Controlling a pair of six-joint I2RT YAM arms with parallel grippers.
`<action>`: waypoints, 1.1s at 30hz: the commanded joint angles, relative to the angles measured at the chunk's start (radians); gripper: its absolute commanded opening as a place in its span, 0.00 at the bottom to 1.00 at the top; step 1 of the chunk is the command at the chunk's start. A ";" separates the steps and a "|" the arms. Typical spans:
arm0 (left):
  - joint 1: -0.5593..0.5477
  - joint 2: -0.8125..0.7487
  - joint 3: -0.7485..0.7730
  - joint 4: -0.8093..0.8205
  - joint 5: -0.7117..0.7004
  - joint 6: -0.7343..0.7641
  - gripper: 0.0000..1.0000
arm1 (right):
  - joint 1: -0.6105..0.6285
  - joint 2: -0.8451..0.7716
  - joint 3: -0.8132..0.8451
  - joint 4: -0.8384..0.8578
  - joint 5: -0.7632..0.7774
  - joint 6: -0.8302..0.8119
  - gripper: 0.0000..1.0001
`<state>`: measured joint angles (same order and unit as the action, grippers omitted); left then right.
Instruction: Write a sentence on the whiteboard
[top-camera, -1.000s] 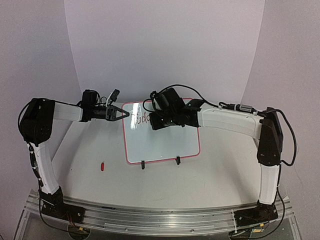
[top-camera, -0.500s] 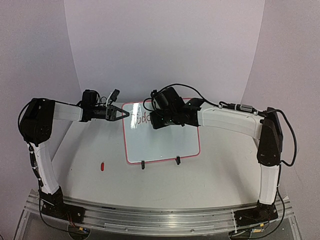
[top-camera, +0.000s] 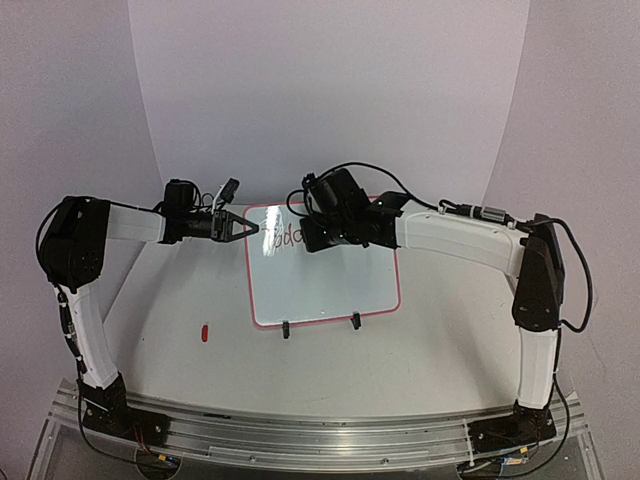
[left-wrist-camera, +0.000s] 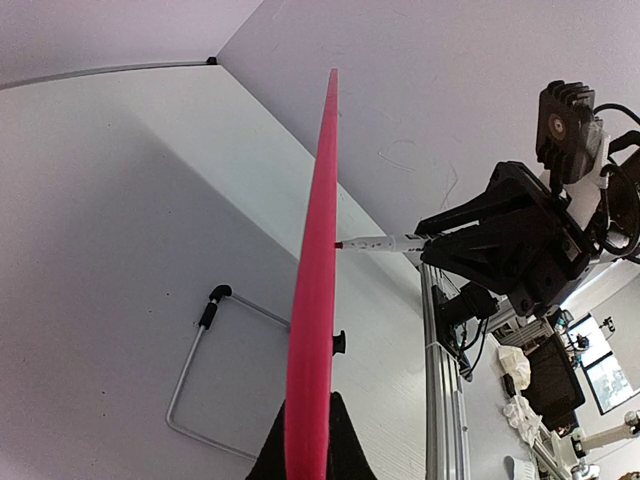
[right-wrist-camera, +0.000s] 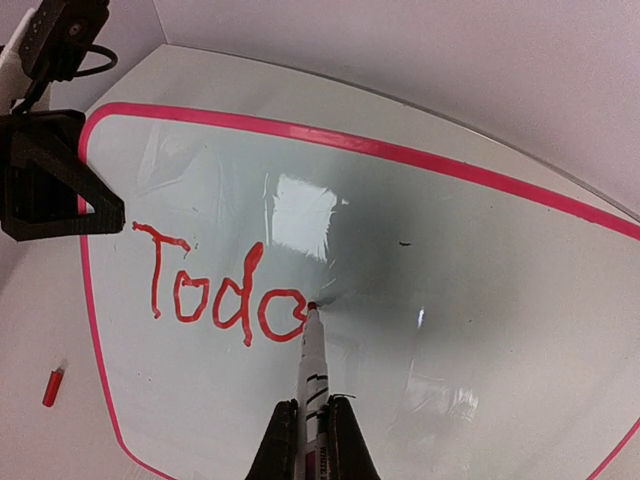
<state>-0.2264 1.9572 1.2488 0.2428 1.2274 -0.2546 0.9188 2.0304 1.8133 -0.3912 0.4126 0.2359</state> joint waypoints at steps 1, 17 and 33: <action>-0.013 -0.010 -0.009 0.000 -0.060 0.098 0.00 | -0.013 0.031 0.036 0.002 0.005 -0.004 0.00; -0.012 -0.009 -0.010 -0.004 -0.063 0.101 0.00 | -0.015 0.044 0.044 0.003 -0.001 0.008 0.00; -0.013 -0.007 -0.008 0.001 -0.070 0.094 0.00 | -0.016 0.022 0.000 -0.060 0.003 0.037 0.00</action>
<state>-0.2264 1.9572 1.2488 0.2362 1.2238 -0.2545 0.9188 2.0418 1.8263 -0.3934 0.4110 0.2513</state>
